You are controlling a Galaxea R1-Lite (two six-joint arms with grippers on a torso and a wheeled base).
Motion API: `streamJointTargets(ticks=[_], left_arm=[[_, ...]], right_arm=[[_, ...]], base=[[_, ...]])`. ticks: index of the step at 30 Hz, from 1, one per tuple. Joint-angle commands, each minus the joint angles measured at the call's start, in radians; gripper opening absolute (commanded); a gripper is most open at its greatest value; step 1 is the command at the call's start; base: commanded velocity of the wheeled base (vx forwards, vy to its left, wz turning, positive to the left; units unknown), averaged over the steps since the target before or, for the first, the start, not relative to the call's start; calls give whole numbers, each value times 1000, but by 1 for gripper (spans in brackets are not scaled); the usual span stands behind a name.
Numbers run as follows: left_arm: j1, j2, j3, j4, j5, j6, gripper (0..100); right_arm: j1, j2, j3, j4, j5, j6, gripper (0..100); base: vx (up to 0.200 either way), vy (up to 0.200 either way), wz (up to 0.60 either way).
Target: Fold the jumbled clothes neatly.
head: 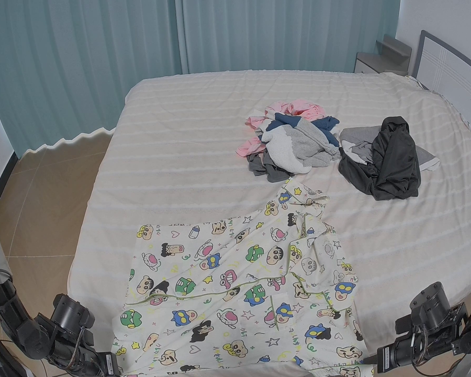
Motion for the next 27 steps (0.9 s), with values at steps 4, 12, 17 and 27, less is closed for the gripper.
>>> streamJointTargets(ticks=[4,12,17,27], left_arm=[[1,-96,18,94,-25,54,0],[4,-134,8,104,-27,80,0],[10,-140,16,17,-28,74,0],[13,-140,16,-46,-31,49,0]], right_arm=[[2,-131,18,83,14,1,0],[1,-235,18,173,35,3,0],[-4,-220,12,170,35,11,0],[1,30,-77,159,37,-16,100]], base=[[0,0,0],[0,0,0],[0,0,0],[0,0,0]])
